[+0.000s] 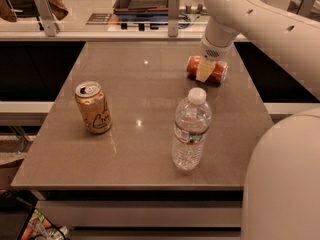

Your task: Knock coke can over

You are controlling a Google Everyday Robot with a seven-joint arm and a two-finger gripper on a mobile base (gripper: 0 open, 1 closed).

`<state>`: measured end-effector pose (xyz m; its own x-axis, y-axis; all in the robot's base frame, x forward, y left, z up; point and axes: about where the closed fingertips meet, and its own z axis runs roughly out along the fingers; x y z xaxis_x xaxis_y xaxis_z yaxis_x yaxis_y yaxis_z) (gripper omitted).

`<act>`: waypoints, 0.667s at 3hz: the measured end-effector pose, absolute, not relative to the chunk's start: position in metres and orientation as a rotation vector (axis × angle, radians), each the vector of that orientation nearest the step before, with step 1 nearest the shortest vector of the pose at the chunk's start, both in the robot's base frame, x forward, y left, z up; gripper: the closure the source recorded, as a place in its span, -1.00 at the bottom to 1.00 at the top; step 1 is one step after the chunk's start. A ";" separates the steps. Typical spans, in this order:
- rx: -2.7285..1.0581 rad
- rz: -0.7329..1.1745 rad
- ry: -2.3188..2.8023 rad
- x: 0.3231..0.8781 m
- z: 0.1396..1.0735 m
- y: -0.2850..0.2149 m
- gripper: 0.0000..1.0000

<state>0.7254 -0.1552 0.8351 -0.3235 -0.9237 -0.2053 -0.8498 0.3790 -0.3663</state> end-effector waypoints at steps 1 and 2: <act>-1.542 -0.269 2.268 0.725 0.835 -0.155 -0.30; -1.542 -0.269 2.268 0.725 0.835 -0.155 -0.76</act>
Offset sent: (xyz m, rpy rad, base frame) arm 0.0000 0.0002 -0.0008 -0.0004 0.0018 0.0004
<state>0.7253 -0.1551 0.8355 -0.3235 -0.9239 -0.2044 -0.8505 0.3786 -0.3652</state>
